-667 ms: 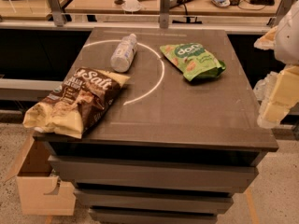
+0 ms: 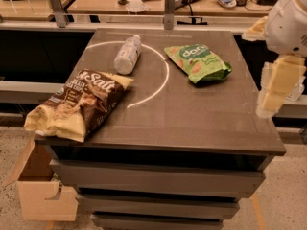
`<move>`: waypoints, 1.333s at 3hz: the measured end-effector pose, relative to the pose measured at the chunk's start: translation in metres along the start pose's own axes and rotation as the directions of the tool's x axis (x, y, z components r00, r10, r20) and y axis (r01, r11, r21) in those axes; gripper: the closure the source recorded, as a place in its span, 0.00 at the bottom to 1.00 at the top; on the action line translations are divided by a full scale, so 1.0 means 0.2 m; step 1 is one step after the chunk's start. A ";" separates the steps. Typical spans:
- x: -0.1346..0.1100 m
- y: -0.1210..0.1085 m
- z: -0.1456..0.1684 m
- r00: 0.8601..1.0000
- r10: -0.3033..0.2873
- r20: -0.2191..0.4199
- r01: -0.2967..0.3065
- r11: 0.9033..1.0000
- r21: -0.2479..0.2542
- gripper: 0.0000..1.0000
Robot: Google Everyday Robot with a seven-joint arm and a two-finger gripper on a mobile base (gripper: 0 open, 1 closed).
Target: Pick blue plastic bottle
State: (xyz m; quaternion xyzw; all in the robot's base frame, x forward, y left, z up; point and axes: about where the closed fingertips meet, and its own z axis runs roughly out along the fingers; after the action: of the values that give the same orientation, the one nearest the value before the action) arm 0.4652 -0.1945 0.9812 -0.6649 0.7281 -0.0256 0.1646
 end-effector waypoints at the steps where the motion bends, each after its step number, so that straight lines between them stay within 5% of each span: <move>1: -0.18 -0.18 0.02 0.984 -0.179 0.026 0.179 0.984 -0.012 0.00; 2: -0.43 -0.41 0.08 0.907 -0.415 0.071 0.413 0.910 0.041 0.00; 3: -0.43 -0.43 0.09 0.903 -0.425 0.070 0.423 0.905 0.043 0.00; 4: -0.42 -0.55 0.14 0.873 -0.484 0.059 0.481 0.875 0.057 0.00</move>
Offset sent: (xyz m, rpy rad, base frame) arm 0.1231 0.1130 0.0221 -0.0963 -0.0758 0.6995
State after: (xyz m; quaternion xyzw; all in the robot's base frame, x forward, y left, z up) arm 0.5838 -0.1191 0.9997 -0.8224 0.5323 -0.0568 0.1926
